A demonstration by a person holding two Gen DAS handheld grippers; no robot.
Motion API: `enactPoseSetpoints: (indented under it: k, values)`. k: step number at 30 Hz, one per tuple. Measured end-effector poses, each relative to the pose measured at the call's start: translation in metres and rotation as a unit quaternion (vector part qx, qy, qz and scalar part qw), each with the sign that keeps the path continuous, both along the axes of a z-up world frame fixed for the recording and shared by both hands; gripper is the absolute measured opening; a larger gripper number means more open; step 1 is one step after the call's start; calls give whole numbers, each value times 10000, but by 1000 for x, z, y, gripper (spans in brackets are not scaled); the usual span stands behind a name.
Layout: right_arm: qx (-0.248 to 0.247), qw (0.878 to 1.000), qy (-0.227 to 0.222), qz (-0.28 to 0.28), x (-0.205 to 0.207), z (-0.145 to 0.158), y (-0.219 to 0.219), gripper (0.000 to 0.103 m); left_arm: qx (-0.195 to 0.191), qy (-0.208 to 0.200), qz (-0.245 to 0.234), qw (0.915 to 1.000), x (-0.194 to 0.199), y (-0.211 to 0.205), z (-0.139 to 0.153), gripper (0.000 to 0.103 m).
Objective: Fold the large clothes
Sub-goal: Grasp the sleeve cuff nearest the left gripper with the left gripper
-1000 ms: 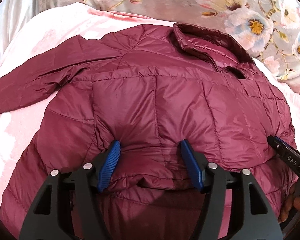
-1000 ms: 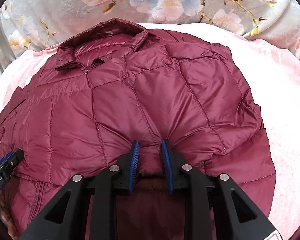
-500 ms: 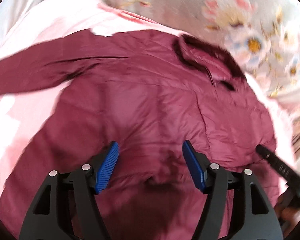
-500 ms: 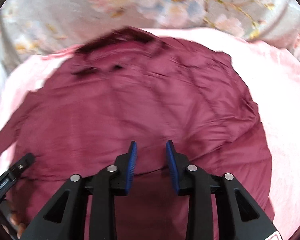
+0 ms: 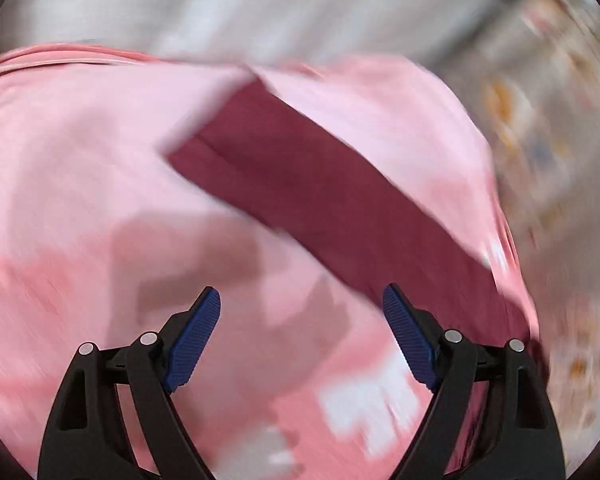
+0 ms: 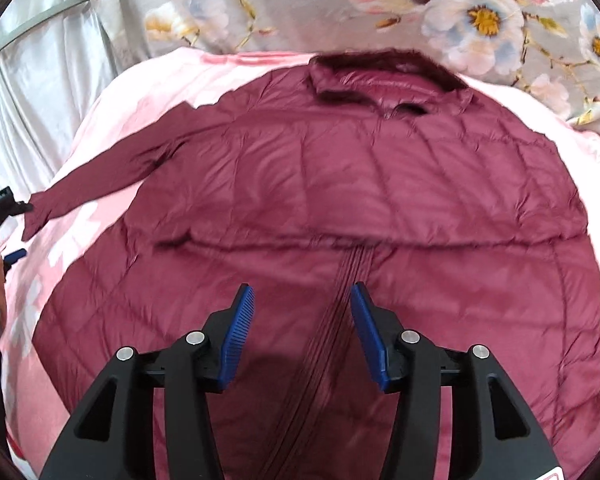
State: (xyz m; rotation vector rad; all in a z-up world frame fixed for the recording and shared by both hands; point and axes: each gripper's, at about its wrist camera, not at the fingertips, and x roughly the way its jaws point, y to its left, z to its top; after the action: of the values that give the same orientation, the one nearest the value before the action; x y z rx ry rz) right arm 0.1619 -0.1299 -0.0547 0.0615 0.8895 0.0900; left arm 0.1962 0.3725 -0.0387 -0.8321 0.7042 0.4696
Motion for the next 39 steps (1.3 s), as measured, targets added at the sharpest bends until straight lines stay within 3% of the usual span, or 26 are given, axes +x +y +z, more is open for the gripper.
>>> enactPoseSetpoints:
  k: [3,6,10,11,13,15,17,20,24,29,34,35,39]
  values:
    - [93,9999,110,-57,-4,-8,-1,51,-123,-142,412,9990,1,38,1,80]
    - [165,9997,129,-113,-6,-11,-4,53,-282,-187,455,9984,14,54,-6,75]
    - [161,9997,125,-128,-8,-10,-6,54,-835,-199,318,9958,34,60,-24,45]
    - [160,9997,121,-130,-9,-10,-7,54,-788,-108,342,9962,41,58,-25,27]
    - [177,9997,109,-144,-10,-9,-10,54,-596,-36,211,9980,50,52,-20,4]
    - [207,9996,98,-173,-12,-8,-13,54,-342,-148,41,9993,50,39,-6,2]
    - [239,9995,79,-203,-13,-7,-17,54,176,-378,-240,9988,55,14,26,1]
    - [294,9992,39,-251,-15,-4,-20,54,637,-819,-720,9920,62,-28,74,1]
    - [316,9991,1,-287,-17,-2,-24,54,1140,-1406,-1474,9724,72,-98,131,1]
    - [290,9989,-49,-352,-21,1,-30,54,1418,-1679,-2681,9380,81,-202,162,1]
    - [338,9978,-104,-556,-24,4,-45,54,1322,-1570,-3931,8963,86,-313,147,1]
    - [336,9976,-110,-587,-25,4,-47,54,1272,-1471,-4230,8850,86,-343,136,1]
    - [304,9965,-140,-770,-28,5,-62,54,982,-1003,-4962,8568,84,-419,88,2]
